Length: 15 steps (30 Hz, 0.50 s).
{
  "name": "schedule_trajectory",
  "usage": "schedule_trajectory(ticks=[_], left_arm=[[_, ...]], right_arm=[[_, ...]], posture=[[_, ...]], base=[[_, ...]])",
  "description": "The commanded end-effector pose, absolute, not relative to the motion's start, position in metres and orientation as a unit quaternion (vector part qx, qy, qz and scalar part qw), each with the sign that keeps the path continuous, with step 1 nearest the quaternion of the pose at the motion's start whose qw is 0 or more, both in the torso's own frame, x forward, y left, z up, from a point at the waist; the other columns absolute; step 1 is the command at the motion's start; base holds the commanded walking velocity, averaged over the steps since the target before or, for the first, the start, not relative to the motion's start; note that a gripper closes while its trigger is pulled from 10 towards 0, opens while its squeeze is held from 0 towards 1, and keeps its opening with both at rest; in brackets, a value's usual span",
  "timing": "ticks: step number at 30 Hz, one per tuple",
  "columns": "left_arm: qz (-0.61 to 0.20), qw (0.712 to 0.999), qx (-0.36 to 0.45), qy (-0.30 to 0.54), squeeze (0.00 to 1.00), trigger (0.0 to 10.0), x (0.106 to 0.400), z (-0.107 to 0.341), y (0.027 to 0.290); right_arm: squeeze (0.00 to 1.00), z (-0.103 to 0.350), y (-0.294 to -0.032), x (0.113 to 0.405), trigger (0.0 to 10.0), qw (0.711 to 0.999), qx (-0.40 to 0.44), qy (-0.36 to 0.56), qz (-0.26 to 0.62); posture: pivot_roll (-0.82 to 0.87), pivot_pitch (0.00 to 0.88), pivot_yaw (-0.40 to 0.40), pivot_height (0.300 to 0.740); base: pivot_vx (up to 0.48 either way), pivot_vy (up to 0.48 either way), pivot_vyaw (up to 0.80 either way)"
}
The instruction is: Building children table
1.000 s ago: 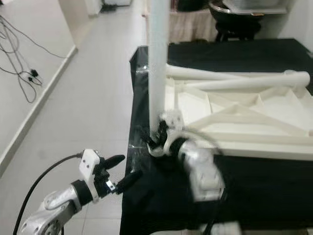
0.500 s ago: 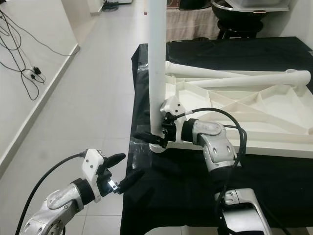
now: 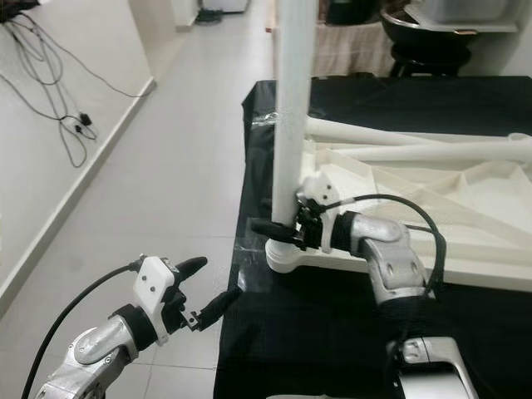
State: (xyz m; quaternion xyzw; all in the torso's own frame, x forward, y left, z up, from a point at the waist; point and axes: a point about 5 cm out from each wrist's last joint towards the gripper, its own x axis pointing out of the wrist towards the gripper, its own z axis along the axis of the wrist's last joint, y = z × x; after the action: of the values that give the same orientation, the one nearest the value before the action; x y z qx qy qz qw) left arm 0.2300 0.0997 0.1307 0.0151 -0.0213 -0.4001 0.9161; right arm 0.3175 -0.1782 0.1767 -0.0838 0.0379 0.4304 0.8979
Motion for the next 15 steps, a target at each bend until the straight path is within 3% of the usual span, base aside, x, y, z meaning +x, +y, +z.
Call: schedule_trajectory(ticks=[1,2,4,6,14,15], left_arm=[[-0.404,0.914,0.023,-0.017,0.00,10.0,0.227,0.128,0.104],[-0.407,0.913,0.022,-0.017,0.00,10.0,0.227,0.128,0.105],[-0.407,0.913,0.022,-0.017,0.00,10.0,0.227,0.128,0.105],[-0.409,0.912,0.016,-0.017,0.00,10.0,0.227,0.128,0.106],[-0.418,0.909,-0.010,-0.001,0.00,10.0,0.220,0.126,0.107],[-0.414,0.910,-0.018,0.001,0.00,10.0,0.219,0.126,0.106]], right_arm=[[0.00,0.145,-0.181,0.311,0.0,0.928,-0.079,0.107,0.347],[0.00,0.132,-0.185,0.302,0.0,0.973,-0.055,0.120,0.191],[0.00,0.132,-0.185,0.302,0.0,0.973,-0.055,0.120,0.191],[0.00,0.114,-0.167,0.265,0.0,0.981,-0.056,0.148,0.108],[0.00,0.121,-0.149,0.272,0.0,0.979,-0.054,0.133,0.141],[0.00,0.127,-0.146,0.280,10.0,0.979,-0.055,0.121,0.155]], posture=[[-0.01,0.094,0.031,0.740],[-0.02,0.097,0.035,0.740],[-0.02,0.097,0.035,0.740],[-0.04,0.096,0.066,0.740],[-0.03,0.085,0.059,0.740],[-0.04,0.084,0.057,0.740]], base=[[0.000,0.000,0.00],[0.000,0.000,0.00],[0.000,0.000,0.00],[0.000,0.000,0.00],[0.000,0.000,0.00],[0.000,0.000,0.00]])
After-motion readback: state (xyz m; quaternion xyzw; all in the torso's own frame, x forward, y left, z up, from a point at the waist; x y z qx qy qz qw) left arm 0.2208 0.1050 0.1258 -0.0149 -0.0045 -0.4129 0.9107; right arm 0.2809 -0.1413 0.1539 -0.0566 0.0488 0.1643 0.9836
